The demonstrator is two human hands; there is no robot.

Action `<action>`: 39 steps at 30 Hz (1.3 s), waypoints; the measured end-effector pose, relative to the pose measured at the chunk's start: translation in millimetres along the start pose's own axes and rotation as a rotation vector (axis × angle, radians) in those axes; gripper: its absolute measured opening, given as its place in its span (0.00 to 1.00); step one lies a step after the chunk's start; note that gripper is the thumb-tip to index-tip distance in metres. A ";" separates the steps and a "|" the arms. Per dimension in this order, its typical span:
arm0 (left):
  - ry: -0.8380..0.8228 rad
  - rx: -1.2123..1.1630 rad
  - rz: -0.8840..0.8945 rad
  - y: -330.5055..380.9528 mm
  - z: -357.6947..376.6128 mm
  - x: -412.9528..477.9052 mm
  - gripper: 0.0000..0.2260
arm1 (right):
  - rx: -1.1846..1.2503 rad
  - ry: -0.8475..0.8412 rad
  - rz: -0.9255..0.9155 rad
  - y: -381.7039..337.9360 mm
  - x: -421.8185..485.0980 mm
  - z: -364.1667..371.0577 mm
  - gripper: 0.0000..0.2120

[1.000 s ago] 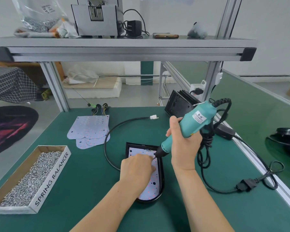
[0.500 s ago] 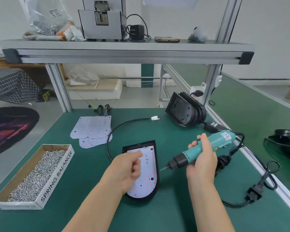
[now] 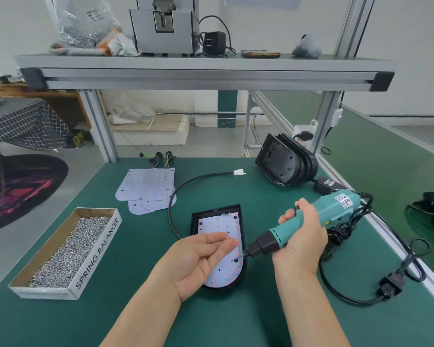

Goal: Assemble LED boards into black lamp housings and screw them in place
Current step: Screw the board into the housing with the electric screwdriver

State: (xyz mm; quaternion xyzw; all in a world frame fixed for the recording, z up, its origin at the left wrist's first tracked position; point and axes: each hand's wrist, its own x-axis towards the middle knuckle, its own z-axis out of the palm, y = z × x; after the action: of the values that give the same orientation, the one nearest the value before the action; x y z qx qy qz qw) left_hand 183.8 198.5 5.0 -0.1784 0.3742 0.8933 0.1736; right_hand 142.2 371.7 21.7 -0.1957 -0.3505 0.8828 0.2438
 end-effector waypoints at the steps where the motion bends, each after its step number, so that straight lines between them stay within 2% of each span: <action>1: 0.009 0.017 0.001 -1.2 -0.5 -0.4 0.10 | -0.004 -0.001 -0.001 0.3 -1.2 0.2 0.06; 5: 0.069 0.137 0.048 -6.2 0.2 -2.4 0.04 | -0.006 0.002 -0.003 1.0 -4.6 1.9 0.06; 9: 0.138 0.243 0.105 -7.3 -0.9 -2.0 0.03 | -0.018 0.019 -0.007 0.7 -4.3 2.7 0.06; 14: 0.118 0.303 0.098 -6.3 -0.6 -3.8 0.05 | -0.064 0.040 -0.021 2.6 -2.0 1.5 0.06; 22: 0.090 0.267 0.047 -8.3 0.5 -4.3 0.09 | -0.099 0.057 -0.073 2.2 -0.2 0.6 0.07; 39: 0.079 0.276 0.073 -11.4 4.8 -3.9 0.09 | -0.096 0.053 -0.046 2.9 1.0 0.1 0.07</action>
State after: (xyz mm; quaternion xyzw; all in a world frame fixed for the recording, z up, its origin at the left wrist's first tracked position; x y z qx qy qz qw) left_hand 191.4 208.8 2.9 -0.1740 0.5062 0.8314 0.1492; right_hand 140.5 370.4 19.6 -0.2225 -0.3903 0.8536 0.2637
